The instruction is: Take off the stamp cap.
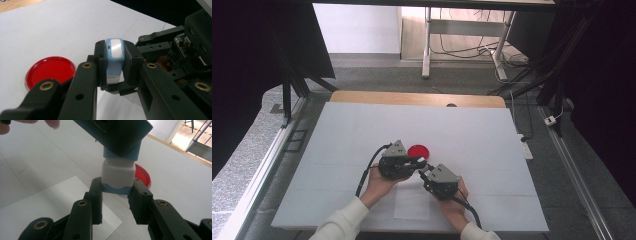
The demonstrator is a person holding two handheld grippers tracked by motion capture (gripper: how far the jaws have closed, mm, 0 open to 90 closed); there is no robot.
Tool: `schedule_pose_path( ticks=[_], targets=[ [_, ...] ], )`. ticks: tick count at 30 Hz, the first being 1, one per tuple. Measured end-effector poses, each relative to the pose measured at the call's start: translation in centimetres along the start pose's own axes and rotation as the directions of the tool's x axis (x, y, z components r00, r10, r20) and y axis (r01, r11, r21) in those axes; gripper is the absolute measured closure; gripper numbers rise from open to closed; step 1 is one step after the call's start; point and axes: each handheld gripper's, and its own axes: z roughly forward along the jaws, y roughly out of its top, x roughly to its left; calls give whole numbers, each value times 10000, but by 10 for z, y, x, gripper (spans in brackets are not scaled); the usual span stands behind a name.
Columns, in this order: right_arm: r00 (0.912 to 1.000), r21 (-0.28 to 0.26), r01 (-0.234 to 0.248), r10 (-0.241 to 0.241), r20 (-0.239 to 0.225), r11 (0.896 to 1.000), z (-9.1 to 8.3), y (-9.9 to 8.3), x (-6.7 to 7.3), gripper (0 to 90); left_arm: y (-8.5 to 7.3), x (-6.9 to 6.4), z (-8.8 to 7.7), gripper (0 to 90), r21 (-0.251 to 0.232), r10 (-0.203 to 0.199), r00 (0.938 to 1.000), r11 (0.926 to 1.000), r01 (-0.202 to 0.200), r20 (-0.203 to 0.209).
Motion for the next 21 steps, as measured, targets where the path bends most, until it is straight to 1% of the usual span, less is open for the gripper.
schedule_pose_path(
  ticks=[4, 5, 7, 9, 13, 16, 18, 21],
  targets=[
    [10000, -39, -76, 76, -18, 10000, 0, 0, 0, 653, 0, -1, 0, 754, -77, 105, 9999, 9999, -106, -101],
    [9999, -77, -161, 160, -33, 9998, 0, 0, 0, 654, 0, -2, 0, 755, -119, 112, 9998, 9999, -114, -138],
    [9997, -202, -241, 241, -10, 9995, -1, -1, 0, 655, 0, -2, -1, 755, -149, 36, 9999, 9999, -39, -152],
    [9996, -273, -281, 282, 18, 9992, -1, -2, 0, 655, 0, -3, -1, 755, -130, 55, 9998, 9999, -57, -179],
    [9999, -254, -128, 129, 8, 9996, -1, -1, 2, 656, 0, -2, -2, 756, -82, -7, 9999, 10000, 5, -167],
    [9995, -88, 314, -314, 13, 9995, -1, 0, 0, 656, 0, -2, -2, 756, -80, -31, 9999, 10000, 30, -121],
    [9990, -49, 449, -449, -9, 9990, -1, 1, -1, 656, 0, -2, -2, 756, -120, -64, 9999, 9999, 63, -128],
    [9995, -101, 251, -252, -165, 9996, -1, 1, -2, 656, 0, -1, -2, 756, -164, -144, 9999, 9998, 143, -84]
  ],
)
